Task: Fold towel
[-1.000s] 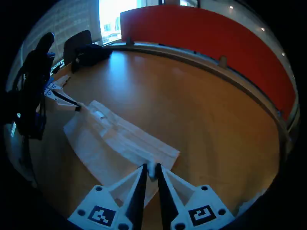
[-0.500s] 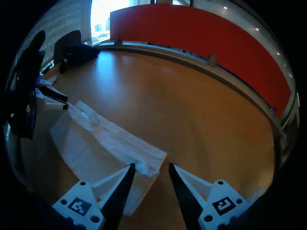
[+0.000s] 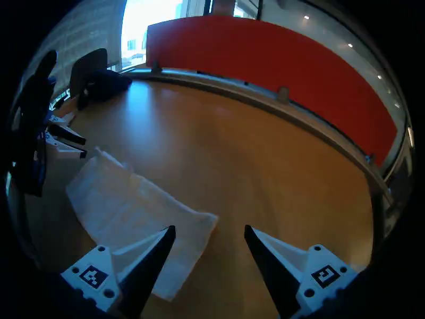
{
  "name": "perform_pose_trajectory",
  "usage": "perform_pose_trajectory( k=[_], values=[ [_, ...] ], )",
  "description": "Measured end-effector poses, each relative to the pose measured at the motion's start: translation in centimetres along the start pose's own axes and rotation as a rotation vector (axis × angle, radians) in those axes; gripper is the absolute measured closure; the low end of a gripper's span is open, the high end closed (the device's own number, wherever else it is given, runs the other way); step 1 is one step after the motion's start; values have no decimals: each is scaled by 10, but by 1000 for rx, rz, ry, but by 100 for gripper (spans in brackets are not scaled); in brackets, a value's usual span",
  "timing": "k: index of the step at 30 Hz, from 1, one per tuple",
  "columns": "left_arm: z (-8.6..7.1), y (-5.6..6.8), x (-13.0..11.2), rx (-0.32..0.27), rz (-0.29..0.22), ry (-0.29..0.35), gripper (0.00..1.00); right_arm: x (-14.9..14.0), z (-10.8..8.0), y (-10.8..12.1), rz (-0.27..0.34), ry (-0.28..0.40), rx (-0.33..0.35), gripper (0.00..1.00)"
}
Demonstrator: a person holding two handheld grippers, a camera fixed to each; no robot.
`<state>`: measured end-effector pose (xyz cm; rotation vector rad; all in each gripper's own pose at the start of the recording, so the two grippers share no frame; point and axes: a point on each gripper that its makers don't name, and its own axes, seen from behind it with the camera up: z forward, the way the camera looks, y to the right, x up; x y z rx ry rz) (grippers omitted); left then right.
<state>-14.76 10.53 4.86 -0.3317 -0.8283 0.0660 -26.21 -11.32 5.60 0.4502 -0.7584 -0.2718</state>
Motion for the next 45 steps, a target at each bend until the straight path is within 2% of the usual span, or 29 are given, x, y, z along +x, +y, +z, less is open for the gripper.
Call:
perform_pose_trajectory(
  k=[8, 14, 29, 39, 45],
  values=[
    [-3, 1, -2, -7, -9, 1, 33, -6, -6, -2, 6, -6, 7, 0],
    [-8, 4, -4, -5, 5, 2, 33, -9, -15, -7, 16, -3, 19, 0],
    [-36, 18, -29, 11, -7, 7, 33, -26, -47, -21, 16, 2, 29, 0],
    [-55, 18, -51, 37, -37, 5, 33, -42, -70, -30, 34, 7, 26, 0],
    [-63, 20, -62, 52, -54, 9, 33, -46, -77, -33, 41, 11, 28, 0]
  ],
)
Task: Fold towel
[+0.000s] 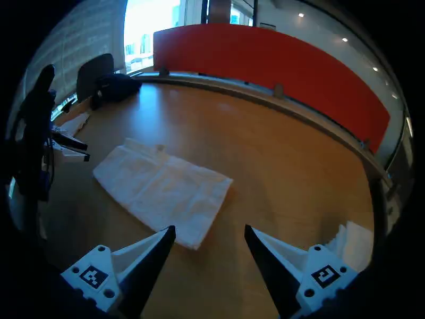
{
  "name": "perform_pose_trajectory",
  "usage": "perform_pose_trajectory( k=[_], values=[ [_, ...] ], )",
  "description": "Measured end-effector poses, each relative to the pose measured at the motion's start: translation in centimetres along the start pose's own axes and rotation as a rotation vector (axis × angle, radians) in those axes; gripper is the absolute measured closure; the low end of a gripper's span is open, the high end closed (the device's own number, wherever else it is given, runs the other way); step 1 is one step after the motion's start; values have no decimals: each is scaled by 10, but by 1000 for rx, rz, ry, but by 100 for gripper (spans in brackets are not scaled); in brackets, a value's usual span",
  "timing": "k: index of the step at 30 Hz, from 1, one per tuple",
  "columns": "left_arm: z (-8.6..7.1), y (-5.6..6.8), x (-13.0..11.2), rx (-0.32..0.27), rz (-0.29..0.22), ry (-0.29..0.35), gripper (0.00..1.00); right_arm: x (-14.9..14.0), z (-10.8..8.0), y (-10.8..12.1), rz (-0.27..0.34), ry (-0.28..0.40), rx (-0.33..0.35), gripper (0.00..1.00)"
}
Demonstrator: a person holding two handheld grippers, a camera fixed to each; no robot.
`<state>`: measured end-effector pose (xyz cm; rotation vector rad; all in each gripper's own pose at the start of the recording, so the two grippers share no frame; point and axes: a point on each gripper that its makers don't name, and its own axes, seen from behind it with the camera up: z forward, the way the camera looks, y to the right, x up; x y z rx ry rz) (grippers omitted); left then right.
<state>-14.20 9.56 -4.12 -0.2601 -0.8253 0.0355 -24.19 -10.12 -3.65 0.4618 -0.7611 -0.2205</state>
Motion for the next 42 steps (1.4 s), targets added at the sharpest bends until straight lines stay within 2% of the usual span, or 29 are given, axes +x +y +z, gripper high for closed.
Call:
perform_pose_trajectory(
  k=[5, 8, 14, 23, 42],
  values=[
    [-5, -1, -5, 10, -12, 4, 33, 1, 1, -1, -4, 6, 10, 0],
    [-9, -5, -5, 33, -8, 18, 33, 4, 2, -5, -15, 18, 31, 0],
    [-21, -12, -4, 65, 2, 51, 33, 5, 4, -11, -62, 25, 70, 0],
    [-41, -19, -5, 90, -14, 116, 33, 3, 8, -18, -128, 24, 130, 0],
    [-72, -36, -28, 144, -50, 155, 33, -10, 20, -25, -249, -29, 217, 0]
  ],
)
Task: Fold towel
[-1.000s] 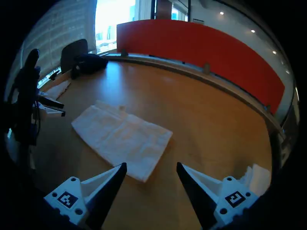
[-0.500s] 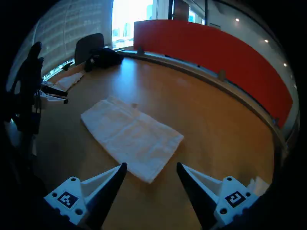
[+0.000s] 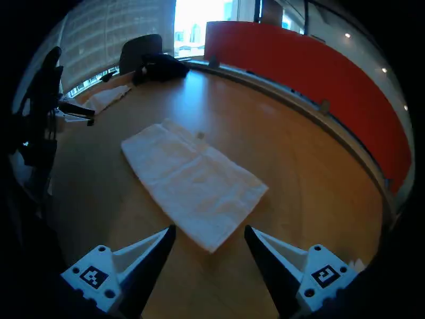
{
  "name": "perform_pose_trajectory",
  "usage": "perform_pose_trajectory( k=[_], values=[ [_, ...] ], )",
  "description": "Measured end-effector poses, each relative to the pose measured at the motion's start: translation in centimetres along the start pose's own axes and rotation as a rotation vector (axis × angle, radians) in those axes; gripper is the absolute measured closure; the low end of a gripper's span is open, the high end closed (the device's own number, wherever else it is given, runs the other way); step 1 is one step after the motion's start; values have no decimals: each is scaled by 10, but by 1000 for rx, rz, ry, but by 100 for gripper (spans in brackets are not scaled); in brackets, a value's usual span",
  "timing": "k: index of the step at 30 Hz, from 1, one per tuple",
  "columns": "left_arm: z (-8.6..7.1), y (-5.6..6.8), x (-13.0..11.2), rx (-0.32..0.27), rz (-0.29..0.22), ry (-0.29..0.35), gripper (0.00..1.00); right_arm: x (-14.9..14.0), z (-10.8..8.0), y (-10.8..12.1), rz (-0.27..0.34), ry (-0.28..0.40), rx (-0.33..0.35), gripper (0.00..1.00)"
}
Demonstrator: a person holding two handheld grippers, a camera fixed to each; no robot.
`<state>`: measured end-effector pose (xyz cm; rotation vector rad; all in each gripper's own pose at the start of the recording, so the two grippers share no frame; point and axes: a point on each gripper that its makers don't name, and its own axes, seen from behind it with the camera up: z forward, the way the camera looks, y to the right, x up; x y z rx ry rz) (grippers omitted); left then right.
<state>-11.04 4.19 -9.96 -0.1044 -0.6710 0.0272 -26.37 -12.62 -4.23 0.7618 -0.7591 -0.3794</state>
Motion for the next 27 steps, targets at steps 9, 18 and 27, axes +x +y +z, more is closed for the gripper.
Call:
perform_pose_trajectory(
  k=[9, 18, 27],
  values=[
    [-6, -3, -7, 4, -6, 6, 33, -16, 10, -4, -26, -47, 34, 0],
    [-13, -7, -18, 9, -11, -10, 33, -34, 19, 0, -33, -93, 45, 5],
    [-15, -9, -22, 9, -16, -15, 33, -38, 22, 5, -21, -113, 48, 31]
  ],
)
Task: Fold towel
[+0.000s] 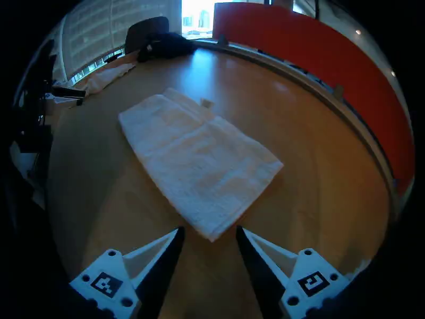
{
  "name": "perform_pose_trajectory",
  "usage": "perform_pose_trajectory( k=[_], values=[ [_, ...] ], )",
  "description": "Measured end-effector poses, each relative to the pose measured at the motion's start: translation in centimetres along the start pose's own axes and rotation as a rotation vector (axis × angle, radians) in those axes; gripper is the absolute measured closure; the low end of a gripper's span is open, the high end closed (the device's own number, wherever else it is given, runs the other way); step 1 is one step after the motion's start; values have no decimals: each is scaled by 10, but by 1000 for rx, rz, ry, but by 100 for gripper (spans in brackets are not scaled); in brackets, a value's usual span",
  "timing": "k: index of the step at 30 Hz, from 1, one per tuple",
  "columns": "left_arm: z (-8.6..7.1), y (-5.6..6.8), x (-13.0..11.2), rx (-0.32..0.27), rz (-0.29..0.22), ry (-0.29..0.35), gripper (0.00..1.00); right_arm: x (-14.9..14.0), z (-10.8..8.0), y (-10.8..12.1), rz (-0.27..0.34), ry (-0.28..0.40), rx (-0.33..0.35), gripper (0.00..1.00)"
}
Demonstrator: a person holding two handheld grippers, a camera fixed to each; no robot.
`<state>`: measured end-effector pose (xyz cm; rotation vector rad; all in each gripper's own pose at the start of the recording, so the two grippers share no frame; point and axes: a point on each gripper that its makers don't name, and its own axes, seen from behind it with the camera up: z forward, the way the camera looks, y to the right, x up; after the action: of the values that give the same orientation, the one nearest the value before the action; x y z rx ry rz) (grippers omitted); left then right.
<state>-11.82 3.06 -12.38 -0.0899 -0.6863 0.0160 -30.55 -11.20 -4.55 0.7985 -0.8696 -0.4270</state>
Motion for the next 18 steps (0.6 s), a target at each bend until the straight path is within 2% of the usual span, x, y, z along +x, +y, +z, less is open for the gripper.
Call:
perform_pose_trajectory(
  k=[7, 9, 15, 18],
  values=[
    [0, -2, 2, -2, 1, 0, 33, -1, 1, -2, -3, -16, 17, 52],
    [1, -2, 2, -2, 2, 1, 33, -1, 2, -2, -2, -18, 19, 67],
    [1, -4, 2, -2, 2, -1, 33, -2, 2, -2, 10, -18, 16, 89],
    [1, -4, 2, -4, 3, -3, 33, -1, 2, -2, 12, -15, 14, 95]
  ],
)
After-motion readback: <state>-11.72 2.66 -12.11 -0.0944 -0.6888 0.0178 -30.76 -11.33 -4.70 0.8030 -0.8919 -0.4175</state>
